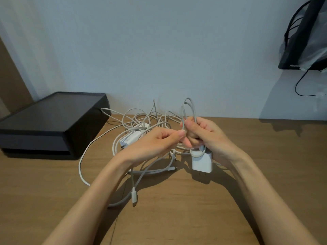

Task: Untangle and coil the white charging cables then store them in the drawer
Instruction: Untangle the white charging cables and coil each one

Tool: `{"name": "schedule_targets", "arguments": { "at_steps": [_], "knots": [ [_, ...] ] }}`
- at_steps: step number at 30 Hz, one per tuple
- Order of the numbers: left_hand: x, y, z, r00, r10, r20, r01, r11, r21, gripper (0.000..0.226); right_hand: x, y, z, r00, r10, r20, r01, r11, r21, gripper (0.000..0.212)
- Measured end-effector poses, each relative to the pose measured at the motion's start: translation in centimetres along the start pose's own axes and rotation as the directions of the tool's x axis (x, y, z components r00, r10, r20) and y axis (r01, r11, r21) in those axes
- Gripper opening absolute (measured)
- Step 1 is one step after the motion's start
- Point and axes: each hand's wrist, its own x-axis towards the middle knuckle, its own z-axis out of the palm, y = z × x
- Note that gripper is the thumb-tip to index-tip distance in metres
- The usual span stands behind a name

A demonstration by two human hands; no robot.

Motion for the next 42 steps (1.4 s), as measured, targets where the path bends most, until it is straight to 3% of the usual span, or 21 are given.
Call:
{"name": "schedule_targets", "arguments": {
  "at_steps": [4,7,12,17,22,27,31,34,39,42],
  "knots": [
    [0.2,-0.5,0.3,1.000,0.005,-0.023,-0.004,0.998,0.063,0.040,0.5,0.1,-0.6,0.973,0.051,-0.227,0.020,0.955,0.297,0.016],
    [0.4,-0.9,0.9,0.995,0.004,-0.102,0.008,0.993,0.117,0.040,0.6,0.3,-0.7,0.950,0.056,-0.306,0.023,0.968,0.249,0.015],
    [0.7,-1.0,0.8,0.982,-0.037,-0.184,0.063,0.989,0.135,0.042,0.9,0.7,0.1,0.964,0.090,-0.251,-0.031,0.973,0.231,0.020],
    [0.4,-0.3,1.3,0.991,-0.017,-0.134,0.047,0.974,0.223,0.041,0.9,1.1,0.9,0.972,0.111,-0.208,-0.080,0.985,0.151,0.021],
    [0.6,-0.3,1.8,0.990,-0.020,-0.142,0.053,0.971,0.235,0.041,0.9,1.3,0.9,0.986,0.084,-0.143,-0.057,0.981,0.183,0.024],
    [0.7,-1.5,1.5,0.990,0.009,-0.143,0.045,0.927,0.373,0.034,0.8,0.5,-0.9,0.950,0.129,-0.285,-0.045,0.958,0.284,0.029],
    [0.5,-2.6,0.7,0.987,0.014,-0.161,0.063,0.883,0.464,0.030,0.8,0.0,-3.1,0.853,0.064,-0.517,0.119,0.942,0.313,0.027],
    [0.3,-2.8,-0.6,0.977,0.049,-0.209,0.086,0.804,0.589,0.029,0.8,0.2,-3.7,0.803,0.075,-0.591,0.197,0.903,0.382,0.027],
    [0.0,-3.3,-3.4,0.930,0.202,-0.306,0.068,0.726,0.684,0.044,0.7,0.0,-3.7,0.804,0.113,-0.583,0.252,0.824,0.508,0.029],
    [0.0,-4.0,-4.4,0.911,0.214,-0.352,0.123,0.674,0.728,0.044,0.7,-0.2,-3.6,0.829,0.179,-0.530,0.232,0.753,0.616,0.026]
  ]
}}
